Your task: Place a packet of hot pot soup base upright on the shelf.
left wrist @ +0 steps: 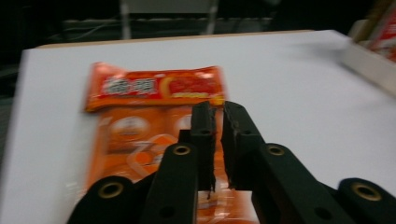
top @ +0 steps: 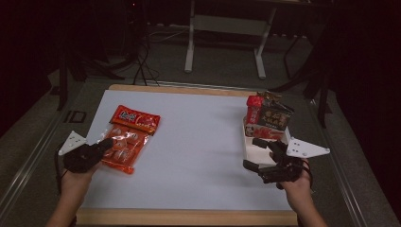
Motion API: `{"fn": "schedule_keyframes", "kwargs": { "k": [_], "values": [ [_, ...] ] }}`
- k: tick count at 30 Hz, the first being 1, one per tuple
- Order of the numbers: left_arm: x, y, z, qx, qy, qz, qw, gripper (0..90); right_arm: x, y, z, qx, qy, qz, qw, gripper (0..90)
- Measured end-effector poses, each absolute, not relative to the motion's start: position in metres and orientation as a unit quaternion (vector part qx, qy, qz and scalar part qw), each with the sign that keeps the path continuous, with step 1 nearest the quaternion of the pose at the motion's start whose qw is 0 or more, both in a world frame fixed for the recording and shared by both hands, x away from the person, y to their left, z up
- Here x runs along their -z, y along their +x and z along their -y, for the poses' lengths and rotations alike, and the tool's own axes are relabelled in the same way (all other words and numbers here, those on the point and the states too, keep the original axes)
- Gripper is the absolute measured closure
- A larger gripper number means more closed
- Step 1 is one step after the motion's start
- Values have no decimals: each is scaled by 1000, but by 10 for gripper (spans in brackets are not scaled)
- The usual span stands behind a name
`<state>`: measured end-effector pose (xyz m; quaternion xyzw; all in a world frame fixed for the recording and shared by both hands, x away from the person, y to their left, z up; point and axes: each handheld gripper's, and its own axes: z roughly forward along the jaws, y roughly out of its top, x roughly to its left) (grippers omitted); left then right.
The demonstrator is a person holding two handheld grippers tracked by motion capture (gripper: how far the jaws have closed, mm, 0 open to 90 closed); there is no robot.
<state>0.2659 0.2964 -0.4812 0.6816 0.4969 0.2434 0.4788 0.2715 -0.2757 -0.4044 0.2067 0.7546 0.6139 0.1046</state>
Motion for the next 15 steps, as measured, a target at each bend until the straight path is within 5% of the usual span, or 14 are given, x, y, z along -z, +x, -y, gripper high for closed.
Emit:
{"fn": "schedule_keyframes", "kwargs": {
  "k": [15],
  "values": [
    [520,302,-332,-235,686,-573,381,900,411,258,272,-611,192,-763,87,149]
  ]
}}
